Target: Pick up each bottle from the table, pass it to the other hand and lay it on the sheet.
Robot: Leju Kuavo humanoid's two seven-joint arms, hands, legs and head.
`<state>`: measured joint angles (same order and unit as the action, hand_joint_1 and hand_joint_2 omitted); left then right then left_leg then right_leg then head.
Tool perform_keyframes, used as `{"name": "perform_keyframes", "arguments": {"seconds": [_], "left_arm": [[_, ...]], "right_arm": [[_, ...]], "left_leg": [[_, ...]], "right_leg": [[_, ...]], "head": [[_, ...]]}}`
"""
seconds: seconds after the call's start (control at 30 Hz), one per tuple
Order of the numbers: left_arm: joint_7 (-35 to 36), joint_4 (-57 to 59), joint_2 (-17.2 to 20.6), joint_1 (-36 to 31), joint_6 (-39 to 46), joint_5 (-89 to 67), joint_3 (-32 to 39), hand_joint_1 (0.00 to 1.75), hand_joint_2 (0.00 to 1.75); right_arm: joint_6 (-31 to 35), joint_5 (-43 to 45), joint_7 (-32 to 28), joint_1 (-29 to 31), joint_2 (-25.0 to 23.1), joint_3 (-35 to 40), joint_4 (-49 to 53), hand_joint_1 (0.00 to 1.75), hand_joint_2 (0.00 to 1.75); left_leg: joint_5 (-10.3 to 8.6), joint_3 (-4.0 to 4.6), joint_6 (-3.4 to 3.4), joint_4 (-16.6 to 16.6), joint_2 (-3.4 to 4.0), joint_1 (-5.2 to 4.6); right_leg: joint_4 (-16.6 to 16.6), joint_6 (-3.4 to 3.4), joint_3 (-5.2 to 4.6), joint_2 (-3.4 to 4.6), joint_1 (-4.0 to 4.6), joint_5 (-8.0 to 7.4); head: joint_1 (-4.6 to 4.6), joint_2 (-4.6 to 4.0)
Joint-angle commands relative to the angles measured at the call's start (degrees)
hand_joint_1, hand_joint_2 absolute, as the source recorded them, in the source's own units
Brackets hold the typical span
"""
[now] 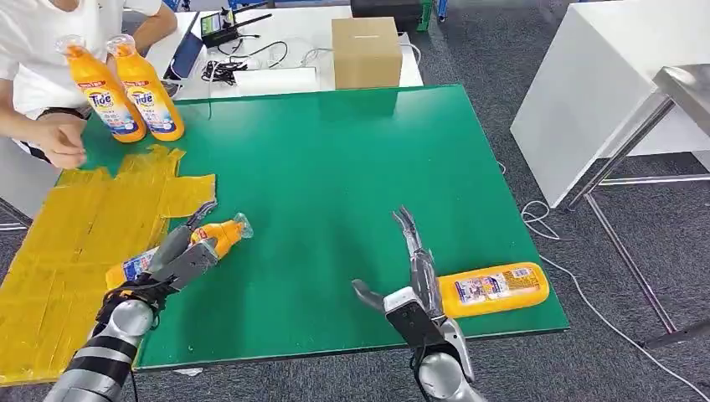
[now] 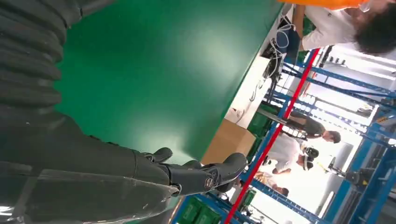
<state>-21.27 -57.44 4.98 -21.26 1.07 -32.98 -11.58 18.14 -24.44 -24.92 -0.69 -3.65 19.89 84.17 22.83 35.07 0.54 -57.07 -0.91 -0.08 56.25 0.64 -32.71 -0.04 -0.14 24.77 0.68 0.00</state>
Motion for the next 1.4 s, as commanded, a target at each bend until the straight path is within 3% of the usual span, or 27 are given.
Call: {"name": "perform_keyframes", "arguments": {"seconds": [0.03, 0.53, 0.57, 0.7, 0.8, 0.97, 1.13, 1.2, 1.4], "left_arm": [[0.19, 0.38, 0.44, -0.81, -0.24, 0.07, 0.7, 0.0, 0.0], [0.08, -1.82, 1.02, 0.47, 1.21, 3.4, 0.67, 0.0, 0.0], [0.15, -1.95, 0.92, 0.6, 1.3, 3.84, 0.83, 0.0, 1.75], [-2.96, -7.49, -0.89, 4.58, -1.91, 13.88, 3.85, 0.0, 1.75], [-3.96, -13.19, -1.52, 8.49, -3.67, 18.29, 4.35, 0.0, 1.75], [-3.82, -13.04, -1.41, 8.33, -3.68, 18.39, 4.25, 0.0, 1.75], [-6.07, -17.58, -3.94, 12.88, -11.65, 28.82, 6.32, 0.0, 1.75], [-6.39, -18.26, -4.68, 13.9, -13.17, 30.01, 5.59, 0.0, 1.75], [-7.36, -18.3, -6.0, 15.48, -15.56, 32.73, 2.15, 0.0, 1.75]], "right_arm": [[0.27, 0.17, -0.04, 1.0, 0.84, -0.26, -2.75, 0.0, 1.75], [0.5, 0.2, 0.03, 0.52, 0.87, -0.39, -2.32, 0.0, 1.75], [0.52, 0.2, 0.03, 0.54, 0.84, -0.39, -2.35, 0.0, 1.75], [3.18, -3.01, 0.43, 0.07, 1.85, -0.14, -1.31, 0.0, 1.75], [2.84, -6.98, 2.02, -0.55, 5.52, 0.01, 1.56, 0.0, 1.75], [2.58, -6.96, 2.02, -0.65, 5.51, -0.27, 1.69, 0.0, 1.75], [-4.56, -21.82, 7.51, -0.3, 20.4, 1.44, 5.79, 0.0, 1.75], [-8.43, -23.27, 6.61, -0.79, 27.24, -0.77, 6.59, 0.0, 1.75], [-21.1, -16.56, 2.88, -6.7, 44.62, -13.5, 10.45, 0.0, 1.75]], "left_leg": [[0.1, -0.13, -0.05, -0.03, 0.12, 0.08], [0.12, -0.08, -0.05, -0.03, 0.13, 0.09], [0.08, -0.02, -0.04, -0.01, 0.1, 0.05], [0.09, -0.02, -0.03, 0.0, 0.13, 0.05], [0.17, -0.1, -0.01, -0.02, 0.2, 0.04], [0.11, 0.03, 0.0, -0.05, 0.07, 0.04], [0.12, 0.04, 0.04, -0.04, 0.08, 0.0], [0.11, 0.06, 0.08, -0.03, 0.03, -0.05], [0.15, 0.22, 0.22, -0.23, -0.26, -0.28]], "right_leg": [[-0.07, 0.02, 0.17, 0.05, 0.08, 0.03], [-0.08, 0.03, 0.1, 0.06, 0.09, 0.04], [-0.06, 0.03, 0.04, 0.03, 0.06, 0.03], [-0.08, 0.04, 0.03, 0.08, 0.05, 0.02], [-0.1, 0.07, 0.12, 0.11, 0.04, 0.08], [-0.06, 0.05, 0.0, 0.02, 0.0, 0.06], [-0.09, 0.08, 0.01, 0.02, -0.04, 0.05], [-0.1, 0.12, 0.01, -0.04, -0.07, 0.05], [0.0, 0.17, -0.07, -0.27, -0.31, 0.1]], "head": [[0.0, 0.0], [0.0, 0.0], [0.0, 0.0], [0.0, 0.0], [0.0, 0.0], [0.0, 0.0], [-0.02, 0.0], [0.0, 0.0], [0.0, 0.0]]}}
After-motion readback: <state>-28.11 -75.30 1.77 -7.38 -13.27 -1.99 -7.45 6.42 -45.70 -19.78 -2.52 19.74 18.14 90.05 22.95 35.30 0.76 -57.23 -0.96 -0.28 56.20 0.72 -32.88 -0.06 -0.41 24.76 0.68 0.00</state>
